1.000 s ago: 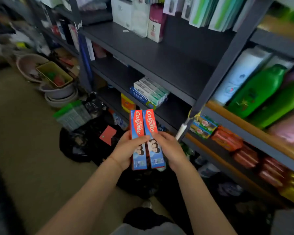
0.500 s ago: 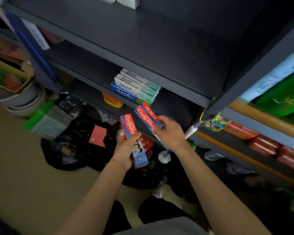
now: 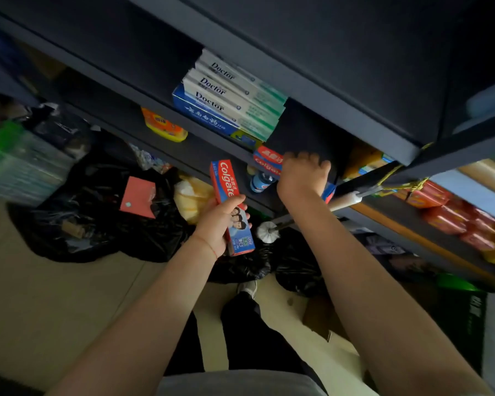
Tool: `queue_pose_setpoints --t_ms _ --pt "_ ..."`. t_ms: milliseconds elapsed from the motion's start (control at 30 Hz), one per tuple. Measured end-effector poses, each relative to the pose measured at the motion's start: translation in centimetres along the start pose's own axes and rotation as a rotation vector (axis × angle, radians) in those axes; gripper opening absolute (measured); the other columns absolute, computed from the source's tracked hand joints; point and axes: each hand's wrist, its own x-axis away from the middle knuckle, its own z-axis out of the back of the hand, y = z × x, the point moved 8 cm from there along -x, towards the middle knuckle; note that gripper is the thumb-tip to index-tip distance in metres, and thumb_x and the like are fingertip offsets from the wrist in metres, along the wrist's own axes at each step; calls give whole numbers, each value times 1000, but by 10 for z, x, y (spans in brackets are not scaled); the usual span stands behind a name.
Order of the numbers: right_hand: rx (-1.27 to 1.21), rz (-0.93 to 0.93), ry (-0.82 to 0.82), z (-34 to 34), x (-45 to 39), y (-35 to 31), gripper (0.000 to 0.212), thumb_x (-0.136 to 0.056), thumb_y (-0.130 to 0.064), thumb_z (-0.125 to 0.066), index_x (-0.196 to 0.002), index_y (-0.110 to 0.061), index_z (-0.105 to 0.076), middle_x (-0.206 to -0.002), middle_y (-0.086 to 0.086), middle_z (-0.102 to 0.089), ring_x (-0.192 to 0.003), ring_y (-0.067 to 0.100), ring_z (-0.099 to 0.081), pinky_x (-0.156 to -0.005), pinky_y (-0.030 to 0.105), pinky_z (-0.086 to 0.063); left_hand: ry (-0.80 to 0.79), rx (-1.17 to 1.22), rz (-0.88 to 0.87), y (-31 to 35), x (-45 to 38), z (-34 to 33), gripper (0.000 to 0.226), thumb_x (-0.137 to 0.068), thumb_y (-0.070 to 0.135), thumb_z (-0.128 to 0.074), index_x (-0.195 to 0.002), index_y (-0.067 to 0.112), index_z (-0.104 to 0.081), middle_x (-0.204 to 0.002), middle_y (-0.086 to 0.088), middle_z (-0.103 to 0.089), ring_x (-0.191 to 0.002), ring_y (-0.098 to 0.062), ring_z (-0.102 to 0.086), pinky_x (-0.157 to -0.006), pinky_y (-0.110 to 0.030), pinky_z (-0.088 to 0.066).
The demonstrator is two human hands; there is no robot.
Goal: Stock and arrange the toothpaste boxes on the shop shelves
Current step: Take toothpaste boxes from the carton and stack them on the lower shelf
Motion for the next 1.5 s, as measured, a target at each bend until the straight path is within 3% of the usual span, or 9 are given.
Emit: queue_pose_setpoints --t_ms 300,533,767,867,1067,1200,1333,1433,1500 --pt "32 -44 43 6 -19 18 50 -89 -17 -61 -136 -15 -45 -135 13 -50 -125 32 -44 -98 43 -35 -29 11 18 -9 -3 -10 14 -93 16 -66 -84 13 -55 -77 -5 -61 -65 -19 -60 -55 -30 -57" --pt "-43 -17 57 -18 -52 22 54 -90 -14 -63 -138 -12 -40 -138 15 -50 -129 35 -44 -101 43 -37 -50 34 -3 -13 -12 -18 12 -93 17 -65 -87 14 -55 -78 -5 -61 -67 -20 -61 -63 -34 -59" --pt "-124 -30 106 -31 -69 30 56 -92 -7 -55 -145 -9 -33 -144 20 -37 -131 37 -38 -94 44 -43 -80 74 8 -23 -15 -23 13 -94 19 -64 -84 16 -55 -77 -3 -61 -69 -18 -61 -60 -32 -58" --pt "-151 -25 192 -37 -51 25 67 -93 -12 -52 -152 -13 -21 -152 25 -27 -136 40 -34 -97 46 -43 -99 69 5 -23 -14 -28 11 -93 20 -64 -87 16 -56 -79 -4 -62 -69 -18 -63 -61 -33 -58" --pt "-180 43 107 -69 -27 9 81 -99 -39 -45 -156 -23 10 -162 22 1 -149 43 -4 -110 51 -35 -64 74 15 -26 -10 -34 8 -94 15 -63 -90 14 -57 -75 -5 -63 -69 -21 -64 -56 -30 -57" --pt "-218 18 120 -68 -34 12 79 -99 -36 -43 -157 -24 10 -162 21 3 -149 42 -3 -111 51 -34 -86 100 43 -28 -9 -35 9 -95 23 -61 -95 15 -57 -70 -2 -64 -64 -17 -65 -58 -30 -58" --pt "-235 38 65 -62 -41 16 77 -100 -36 -41 -157 -26 9 -163 19 3 -149 40 -2 -112 52 -30 -130 93 42 -29 -9 -35 23 -95 28 -63 -112 13 -61 -90 -7 -66 -81 -22 -67 -71 -37 -59" --pt "-365 51 73 -51 -35 20 74 -99 -32 -43 -157 -29 3 -163 16 -3 -150 37 -4 -114 54 -25 -167 4 -7 -25 -6 -36 13 -94 23 -64 -103 14 -65 -85 -2 -69 -79 -18 -67 -73 -31 -57" --pt "-537 59 160 -39 -19 23 65 -98 -27 -45 -156 -23 -15 -159 15 -21 -146 36 -20 -111 51 -29 -154 -45 -43 -21 -4 -34 2 -93 20 -64 -94 19 -66 -79 4 -69 -75 -12 -66 -74 -26 -53"
